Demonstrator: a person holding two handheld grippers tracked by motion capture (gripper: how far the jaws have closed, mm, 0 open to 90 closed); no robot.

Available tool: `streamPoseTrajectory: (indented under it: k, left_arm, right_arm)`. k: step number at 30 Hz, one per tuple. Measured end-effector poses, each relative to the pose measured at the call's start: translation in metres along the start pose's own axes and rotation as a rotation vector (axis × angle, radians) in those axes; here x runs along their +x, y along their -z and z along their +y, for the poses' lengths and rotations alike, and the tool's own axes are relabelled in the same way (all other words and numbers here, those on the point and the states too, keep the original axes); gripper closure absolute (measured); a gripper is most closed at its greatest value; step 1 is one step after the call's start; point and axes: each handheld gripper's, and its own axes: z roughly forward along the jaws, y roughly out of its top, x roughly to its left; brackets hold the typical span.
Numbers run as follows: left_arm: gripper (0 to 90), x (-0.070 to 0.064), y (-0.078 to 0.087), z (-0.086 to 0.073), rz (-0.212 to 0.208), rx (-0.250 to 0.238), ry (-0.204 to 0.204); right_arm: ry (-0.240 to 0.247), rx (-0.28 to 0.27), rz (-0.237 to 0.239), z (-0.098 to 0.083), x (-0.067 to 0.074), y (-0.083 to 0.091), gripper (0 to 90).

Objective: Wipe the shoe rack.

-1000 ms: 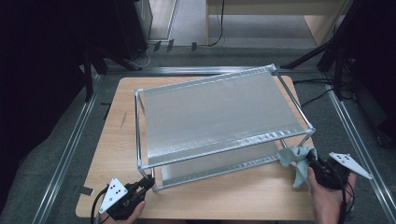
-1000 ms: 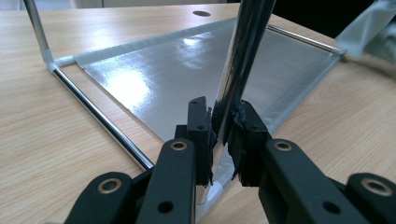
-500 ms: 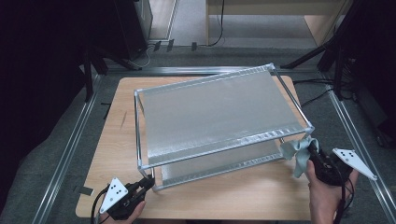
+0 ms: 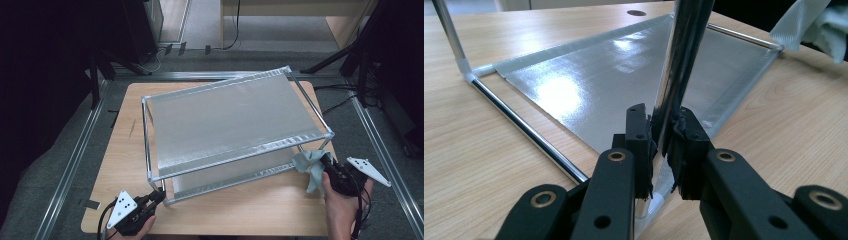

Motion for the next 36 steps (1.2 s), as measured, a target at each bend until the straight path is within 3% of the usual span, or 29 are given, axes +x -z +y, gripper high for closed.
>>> streamPoseTrajectory:
  k: [2, 5, 9, 11, 16, 19, 21, 22, 25, 26, 29, 32, 34, 36]
  left_arm:
    - [80.2, 0.000, 0.000, 0.000, 0.000, 0.000, 0.001]
    - [80.1, -0.001, -0.001, 0.000, -0.001, -0.003, 0.007]
    - [79.9, -0.004, -0.002, 0.000, -0.011, -0.004, 0.008]
    - [79.9, -0.007, -0.004, 0.000, -0.021, -0.006, 0.006]
    - [79.9, -0.016, -0.006, -0.001, -0.069, -0.001, -0.015]
    - [79.6, -0.017, -0.007, -0.001, -0.092, -0.004, -0.012]
    - [78.7, -0.016, -0.006, -0.001, -0.104, -0.008, -0.004]
    - [77.9, -0.015, -0.005, -0.001, -0.105, -0.015, -0.003]
    - [77.9, -0.014, -0.003, 0.000, -0.111, -0.031, 0.001]
    - [78.6, -0.015, -0.003, 0.000, -0.107, -0.027, -0.012]
    - [79.6, -0.016, -0.003, 0.000, -0.098, -0.023, -0.016]
    - [79.7, -0.016, -0.003, 0.000, -0.099, -0.025, -0.014]
    - [79.6, -0.016, -0.003, 0.000, -0.096, -0.025, -0.013]
    - [79.7, -0.017, -0.003, 0.000, -0.091, -0.025, -0.010]
  right_arm:
    - [-0.007, -0.007, -0.004, 0.001, 0.000, -0.001, 81.7]
    - [0.007, -0.079, 0.002, 0.010, 0.007, 0.010, 82.2]
    - [0.047, -0.143, 0.045, 0.017, 0.029, 0.024, 83.0]
    - [0.080, -0.099, 0.087, 0.011, 0.042, 0.017, 82.9]
    - [0.176, 0.046, 0.113, -0.015, 0.065, -0.024, 81.4]
    - [0.182, 0.179, 0.086, -0.025, 0.065, -0.046, 65.9]
    - [0.153, 0.193, 0.092, -0.031, 0.065, -0.049, 57.8]
    - [0.158, 0.198, 0.093, -0.031, 0.066, -0.049, 57.8]
    - [0.183, 0.214, 0.120, -0.035, 0.070, -0.053, 68.7]
    - [0.207, 0.225, 0.116, -0.038, 0.071, -0.056, 76.6]
    - [0.216, 0.227, 0.072, -0.041, 0.066, -0.061, 82.0]
    - [0.218, 0.195, -0.017, -0.038, 0.054, -0.062, 83.0]
    - [0.191, 0.199, -0.002, -0.039, 0.049, -0.061, 83.5]
    - [0.214, 0.196, 0.006, -0.042, 0.053, -0.060, 83.6]
